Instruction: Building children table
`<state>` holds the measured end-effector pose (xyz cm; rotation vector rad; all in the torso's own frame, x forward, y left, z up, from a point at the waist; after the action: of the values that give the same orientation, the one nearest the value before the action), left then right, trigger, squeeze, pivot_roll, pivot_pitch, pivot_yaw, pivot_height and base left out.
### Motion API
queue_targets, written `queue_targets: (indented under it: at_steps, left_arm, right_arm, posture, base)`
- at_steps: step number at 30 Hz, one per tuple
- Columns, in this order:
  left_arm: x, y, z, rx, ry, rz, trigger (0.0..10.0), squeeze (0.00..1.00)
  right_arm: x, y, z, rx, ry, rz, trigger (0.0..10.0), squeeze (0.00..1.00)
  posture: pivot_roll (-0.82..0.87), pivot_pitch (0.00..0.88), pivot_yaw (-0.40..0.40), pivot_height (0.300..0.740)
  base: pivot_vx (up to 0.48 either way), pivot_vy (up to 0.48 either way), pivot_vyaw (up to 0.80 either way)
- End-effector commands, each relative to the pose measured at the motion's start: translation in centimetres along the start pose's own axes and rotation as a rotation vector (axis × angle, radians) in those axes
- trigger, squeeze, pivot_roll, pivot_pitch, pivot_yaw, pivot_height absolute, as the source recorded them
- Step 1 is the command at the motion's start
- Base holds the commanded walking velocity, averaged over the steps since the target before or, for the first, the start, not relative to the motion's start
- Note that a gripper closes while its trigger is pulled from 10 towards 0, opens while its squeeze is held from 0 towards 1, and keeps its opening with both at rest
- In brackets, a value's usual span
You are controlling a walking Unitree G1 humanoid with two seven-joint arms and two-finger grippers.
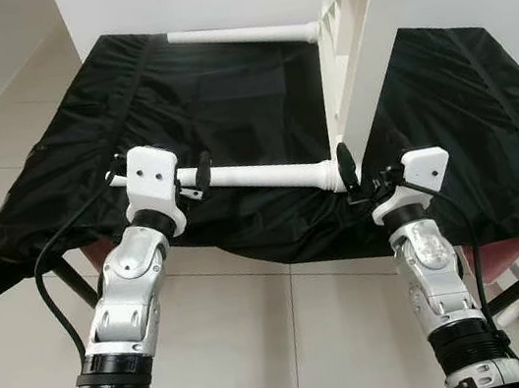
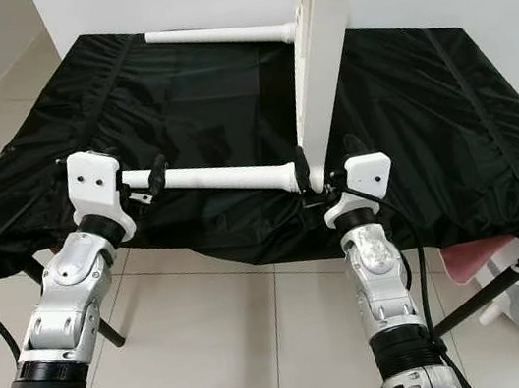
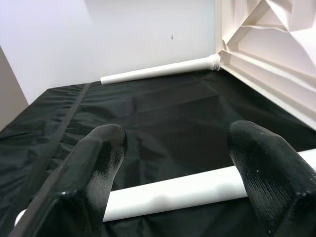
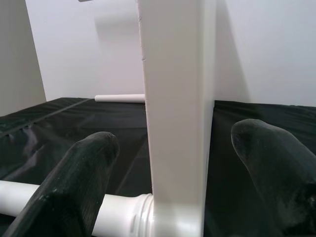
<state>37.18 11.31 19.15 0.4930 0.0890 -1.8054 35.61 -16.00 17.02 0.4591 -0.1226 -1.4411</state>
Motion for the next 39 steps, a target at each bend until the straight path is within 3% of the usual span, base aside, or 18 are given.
queue_targets:
  at_steps: [1, 6, 14, 21, 39]
  left_arm:
    - [0.3, 0.0, 0.1, 0.003, -0.022, -0.021, 10.0, 0.0]
    - [1.1, -0.1, -0.7, -0.021, -0.064, -0.044, 10.0, 0.0]
    - [2.0, 0.1, -0.3, 0.007, -0.085, -0.061, 10.0, 0.0]
    - [2.4, 0.7, -0.2, 0.01, -0.042, -0.085, 10.0, 0.0]
    - [2.3, 0.3, -0.5, 0.013, 0.049, -0.102, 10.0, 0.0]
  right_arm:
    - [-0.1, -0.1, 0.0, -0.002, 0.008, -0.004, 10.0, 0.0]
    - [-0.1, -0.4, -0.3, -0.012, 0.006, -0.005, 10.0, 0.0]
    - [-0.1, -0.2, -0.4, -0.017, -0.004, 0.003, 10.0, 0.0]
    - [0.3, 0.3, -0.2, -0.008, -0.01, -0.009, 10.0, 0.0]
    - [0.7, -0.5, -0.7, -0.025, -0.018, -0.029, 10.0, 0.0]
  posture:
    - [0.0, 0.0, -0.014, 0.74]
    - [0.0, 0.0, -0.013, 0.74]
    - [-0.01, 0.0, -0.012, 0.74]
    - [-0.01, 0.0, -0.004, 0.74]
    - [-0.01, 0.0, -0.001, 0.74]
  base:
    - [0.0, 0.0, 0.0]
    - [0.0, 0.0, 0.0]
    - [0.0, 0.0, 0.0]
    - [0.0, 0.0, 0.0]
    - [0.0, 0.0, 0.0]
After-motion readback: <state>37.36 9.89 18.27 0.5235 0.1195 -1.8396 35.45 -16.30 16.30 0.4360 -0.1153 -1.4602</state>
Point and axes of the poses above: a point about 5 cm out from each wrist's last joint towards the gripper, its own y axis pointing out of the wrist towards the gripper, its own z axis along the axis of the wrist's last joint, x = y × z, the point moved 6 cm from there along y, pointing out of the wrist towards the gripper, and after that the axes turned 14 degrees about y, right-handed, at the moved point
